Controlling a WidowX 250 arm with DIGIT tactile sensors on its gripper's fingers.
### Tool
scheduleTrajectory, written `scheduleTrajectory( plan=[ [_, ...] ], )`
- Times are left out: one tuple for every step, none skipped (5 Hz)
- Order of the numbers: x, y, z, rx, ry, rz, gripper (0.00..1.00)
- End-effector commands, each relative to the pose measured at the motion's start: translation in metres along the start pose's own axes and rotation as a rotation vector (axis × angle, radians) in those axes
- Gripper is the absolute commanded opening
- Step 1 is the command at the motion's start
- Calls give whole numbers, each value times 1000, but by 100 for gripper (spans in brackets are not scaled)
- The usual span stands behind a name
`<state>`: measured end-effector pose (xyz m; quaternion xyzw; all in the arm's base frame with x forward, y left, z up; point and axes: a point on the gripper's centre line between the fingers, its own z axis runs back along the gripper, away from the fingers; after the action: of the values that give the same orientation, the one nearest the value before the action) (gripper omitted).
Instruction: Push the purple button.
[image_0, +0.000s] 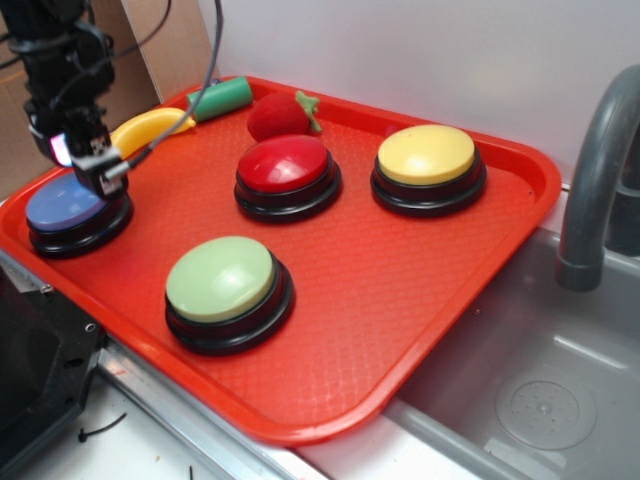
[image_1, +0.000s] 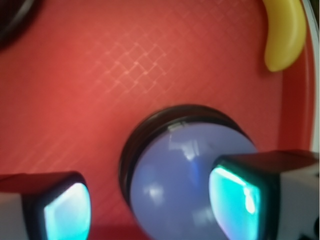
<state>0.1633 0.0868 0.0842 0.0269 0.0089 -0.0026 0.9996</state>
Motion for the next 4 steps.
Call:
scheduleTrajectory(
  plan=[
    [12, 6, 46, -5, -15, 20, 100],
    [12, 3, 52, 8, 5, 28, 100],
    [12, 0, 62, -1, 5, 25, 100],
    [12, -3, 72, -21, 12, 25, 100]
  ],
)
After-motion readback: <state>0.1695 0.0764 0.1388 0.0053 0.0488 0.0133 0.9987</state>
